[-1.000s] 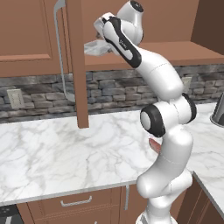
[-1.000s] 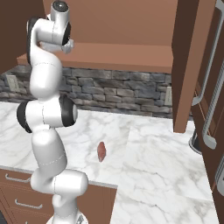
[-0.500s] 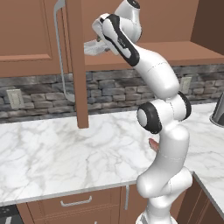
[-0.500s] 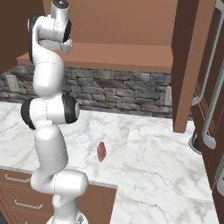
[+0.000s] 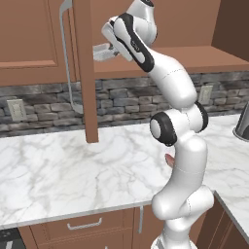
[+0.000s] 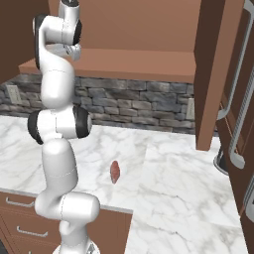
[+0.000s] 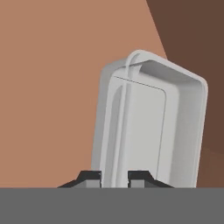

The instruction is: Retrieve the tupperware from the cabinet, then place the raw meat into the tupperware to avoid contamination.

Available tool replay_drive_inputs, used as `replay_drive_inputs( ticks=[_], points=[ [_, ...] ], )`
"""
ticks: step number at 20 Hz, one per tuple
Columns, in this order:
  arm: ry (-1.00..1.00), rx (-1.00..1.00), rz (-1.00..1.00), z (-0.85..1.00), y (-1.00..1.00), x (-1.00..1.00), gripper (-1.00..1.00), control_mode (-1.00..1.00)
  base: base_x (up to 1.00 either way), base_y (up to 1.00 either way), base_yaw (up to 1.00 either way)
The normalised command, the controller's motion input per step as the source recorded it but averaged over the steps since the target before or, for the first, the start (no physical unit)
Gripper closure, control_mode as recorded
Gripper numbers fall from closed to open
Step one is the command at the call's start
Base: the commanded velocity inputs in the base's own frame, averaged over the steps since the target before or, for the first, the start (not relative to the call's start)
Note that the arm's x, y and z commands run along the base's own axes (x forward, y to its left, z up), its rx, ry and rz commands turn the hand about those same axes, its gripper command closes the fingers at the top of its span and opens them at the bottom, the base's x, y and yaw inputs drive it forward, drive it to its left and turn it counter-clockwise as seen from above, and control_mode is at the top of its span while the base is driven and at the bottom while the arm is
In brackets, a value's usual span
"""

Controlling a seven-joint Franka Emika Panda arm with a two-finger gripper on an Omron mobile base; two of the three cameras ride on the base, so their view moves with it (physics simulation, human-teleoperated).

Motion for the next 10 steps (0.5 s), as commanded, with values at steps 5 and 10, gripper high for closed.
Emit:
replay_drive_inputs(
  ticks=[5,10],
  points=[
    [-0.01,0.00,-0.03,-0.30,0.07,-0.03,1.00,-1.00,0.00,0.00,0.00],
    [-0.15,0.04,-0.12,-0.06,-0.01,-0.11,1.00,-1.00,0.00,0.00,0.00]
  ],
)
